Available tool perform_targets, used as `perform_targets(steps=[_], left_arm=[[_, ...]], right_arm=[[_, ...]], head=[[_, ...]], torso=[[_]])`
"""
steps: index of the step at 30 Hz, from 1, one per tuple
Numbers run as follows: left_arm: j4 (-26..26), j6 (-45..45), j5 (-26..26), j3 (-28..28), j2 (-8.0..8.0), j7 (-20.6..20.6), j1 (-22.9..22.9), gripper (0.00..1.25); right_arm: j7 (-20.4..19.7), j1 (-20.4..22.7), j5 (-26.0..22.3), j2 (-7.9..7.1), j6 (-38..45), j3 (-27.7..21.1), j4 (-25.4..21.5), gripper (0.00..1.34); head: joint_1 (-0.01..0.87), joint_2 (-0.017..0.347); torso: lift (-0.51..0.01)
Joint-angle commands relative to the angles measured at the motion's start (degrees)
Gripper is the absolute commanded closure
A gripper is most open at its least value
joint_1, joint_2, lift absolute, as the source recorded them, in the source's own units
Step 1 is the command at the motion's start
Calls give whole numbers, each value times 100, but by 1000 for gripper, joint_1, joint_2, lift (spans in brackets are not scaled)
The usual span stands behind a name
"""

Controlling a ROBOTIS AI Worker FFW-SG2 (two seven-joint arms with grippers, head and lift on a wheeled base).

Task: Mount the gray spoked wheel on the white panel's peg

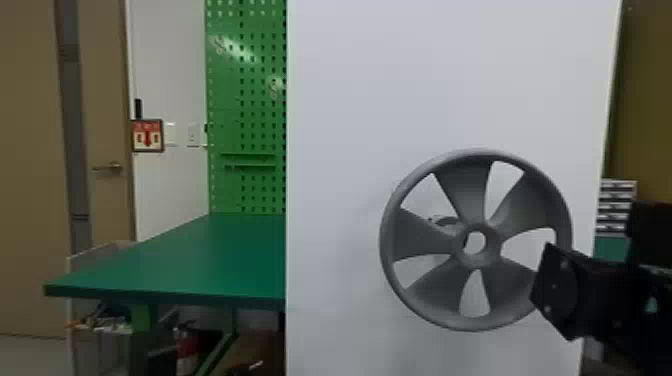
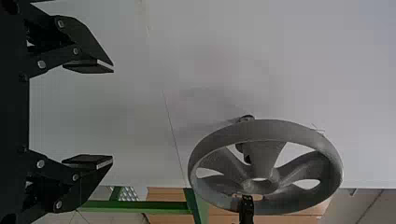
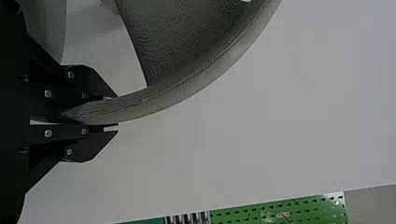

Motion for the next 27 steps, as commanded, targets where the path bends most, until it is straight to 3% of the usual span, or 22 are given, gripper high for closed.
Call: perform_targets(steps=[1, 15, 27], left_arm=[[0, 1, 0, -7, 0, 0, 0, 549], [0, 10, -17, -16, 18, -9, -9, 552], [0, 19, -26, -16, 27, 0, -9, 553]], right_arm=[[54, -21, -8, -13, -79, -35, 132, 1280], [54, -268, 54, 13, -140, 167, 475, 1280], [-209, -364, 98, 84, -290, 378, 651, 1280]], head=[[123, -8], [123, -8], [123, -8]], torso=[[-401], [-401], [-401]])
